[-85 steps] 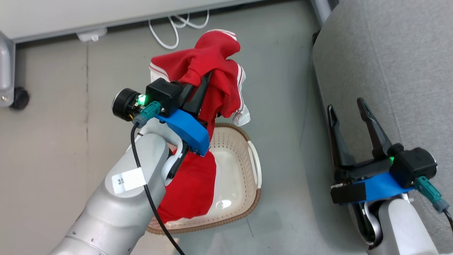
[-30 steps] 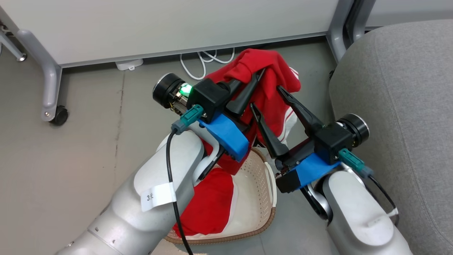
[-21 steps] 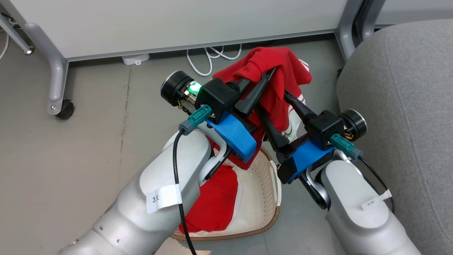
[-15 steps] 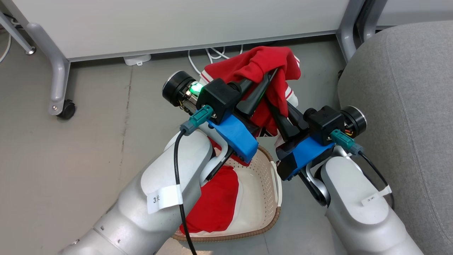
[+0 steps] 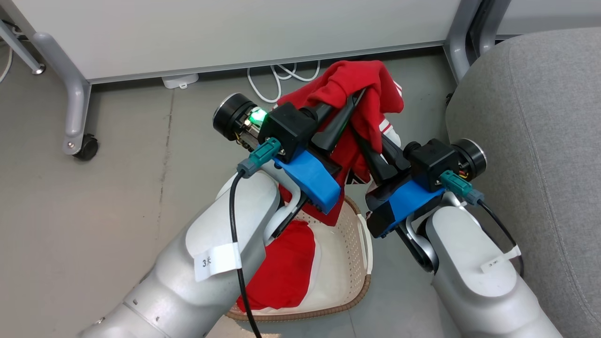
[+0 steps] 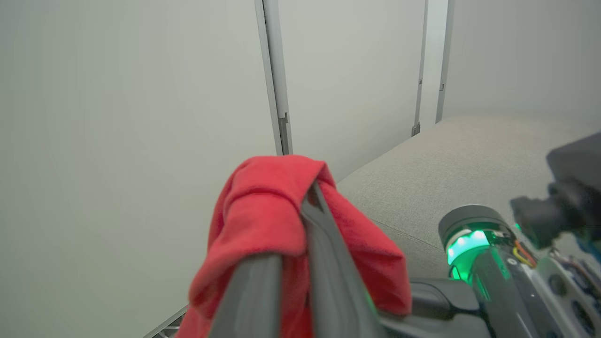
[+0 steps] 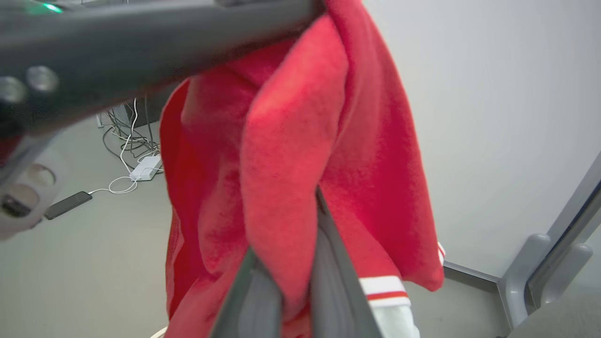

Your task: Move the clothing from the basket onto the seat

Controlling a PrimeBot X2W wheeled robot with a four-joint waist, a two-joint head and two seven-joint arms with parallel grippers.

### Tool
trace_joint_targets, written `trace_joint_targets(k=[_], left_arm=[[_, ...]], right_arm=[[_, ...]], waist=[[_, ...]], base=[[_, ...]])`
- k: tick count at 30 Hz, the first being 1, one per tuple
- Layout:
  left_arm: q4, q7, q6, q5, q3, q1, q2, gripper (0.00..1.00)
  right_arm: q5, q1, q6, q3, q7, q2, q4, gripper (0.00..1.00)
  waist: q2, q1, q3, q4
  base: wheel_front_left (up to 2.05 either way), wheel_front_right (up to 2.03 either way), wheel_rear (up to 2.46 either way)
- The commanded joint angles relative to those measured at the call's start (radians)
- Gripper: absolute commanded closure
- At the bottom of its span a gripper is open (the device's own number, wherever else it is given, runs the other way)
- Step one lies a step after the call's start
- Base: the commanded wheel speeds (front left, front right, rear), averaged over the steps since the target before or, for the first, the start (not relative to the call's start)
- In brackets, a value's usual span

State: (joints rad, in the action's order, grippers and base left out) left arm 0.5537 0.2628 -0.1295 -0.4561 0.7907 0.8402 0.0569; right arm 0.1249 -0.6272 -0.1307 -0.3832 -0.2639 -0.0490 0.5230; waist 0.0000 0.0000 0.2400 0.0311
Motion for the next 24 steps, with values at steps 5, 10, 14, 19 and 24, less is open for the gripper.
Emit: trace_joint_targets(k=[5,10,14,19,24], left_arm=[[0.012,0.003,-0.001,0.009,-0.006,-0.011,-0.001,0.00],[0.012,0.003,-0.001,0.017,-0.003,-0.021,-0.002,0.00],[0.013,0.003,-0.001,0.019,-0.001,-0.034,-0.003,0.00],[0.003,0.003,-0.001,0.031,0.002,-0.050,-0.004,0.00],[-0.003,0.003,-0.001,0.043,-0.001,-0.064,0.008,0.00]], right_arm=[[0.014,-0.003,0.000,0.009,-0.001,-0.002,-0.019,1.00],[0.018,-0.006,0.000,0.026,-0.001,-0.002,-0.030,1.00],[0.025,-0.010,0.000,0.060,-0.001,-0.002,-0.037,1.00],[0.011,-0.010,0.000,0.118,-0.001,-0.002,-0.055,1.00],[-0.001,-0.004,0.000,0.206,-0.001,-0.002,-0.076,1.00]], waist=[[0.0000,0.0000,-0.003,-0.001],[0.0000,0.0000,0.001,0.000],[0.0000,0.0000,0.007,-0.001],[0.0000,0.0000,0.019,-0.012],[0.0000,0.0000,0.038,-0.047]], base=[[0.00,0.00,0.00],[0.00,0.00,0.00],[0.00,0.00,0.00],[0.00,0.00,0.00],[0.00,0.00,0.00]])
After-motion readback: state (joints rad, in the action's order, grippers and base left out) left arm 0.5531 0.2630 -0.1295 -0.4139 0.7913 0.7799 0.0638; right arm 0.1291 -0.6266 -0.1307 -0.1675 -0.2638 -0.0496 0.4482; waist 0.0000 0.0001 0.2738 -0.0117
